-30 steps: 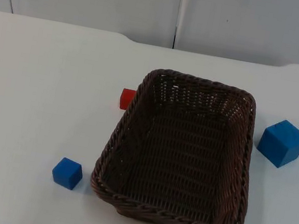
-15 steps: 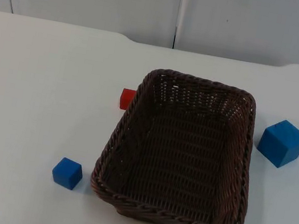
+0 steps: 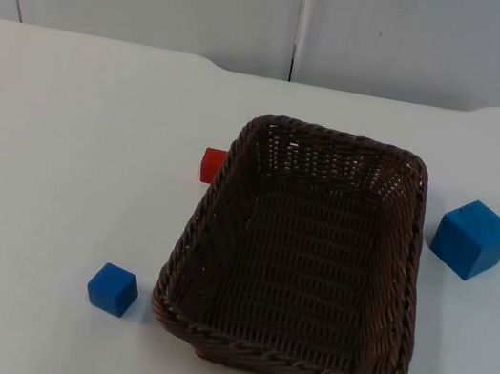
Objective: Pick up the basket with the left hand and place the largest block into the basket with the right hand.
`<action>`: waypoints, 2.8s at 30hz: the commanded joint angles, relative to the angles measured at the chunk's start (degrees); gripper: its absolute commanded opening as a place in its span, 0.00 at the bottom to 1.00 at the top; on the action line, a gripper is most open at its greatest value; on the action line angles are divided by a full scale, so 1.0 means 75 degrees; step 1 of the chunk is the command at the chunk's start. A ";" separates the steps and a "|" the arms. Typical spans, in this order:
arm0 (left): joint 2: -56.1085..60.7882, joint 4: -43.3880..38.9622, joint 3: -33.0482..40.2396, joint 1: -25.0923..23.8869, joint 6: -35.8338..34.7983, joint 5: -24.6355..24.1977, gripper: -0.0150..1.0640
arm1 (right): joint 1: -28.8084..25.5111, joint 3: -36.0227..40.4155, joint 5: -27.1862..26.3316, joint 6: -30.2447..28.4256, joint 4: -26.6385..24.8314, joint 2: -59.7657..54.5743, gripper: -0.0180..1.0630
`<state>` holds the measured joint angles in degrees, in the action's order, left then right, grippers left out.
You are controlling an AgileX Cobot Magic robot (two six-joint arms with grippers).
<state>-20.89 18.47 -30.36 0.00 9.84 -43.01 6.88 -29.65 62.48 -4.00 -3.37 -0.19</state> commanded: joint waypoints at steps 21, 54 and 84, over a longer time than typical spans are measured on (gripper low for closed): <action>-0.2821 0.1283 -0.1242 -0.0011 0.1741 0.0832 0.99 | -0.0042 0.0014 -0.0082 0.0014 0.0012 0.0025 0.99; -0.6305 0.1743 -0.2791 0.0003 0.2514 0.0989 0.99 | -0.0042 0.0014 -0.0082 0.0014 -0.0006 0.0025 0.99; -0.9437 0.0945 -0.4916 0.1888 0.2166 0.0776 0.99 | -0.0042 0.0014 -0.0082 0.0132 0.0026 0.0025 0.99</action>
<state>-91.16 26.38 -66.68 13.56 26.80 -36.83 6.88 -29.65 62.48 -3.05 -3.37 -0.19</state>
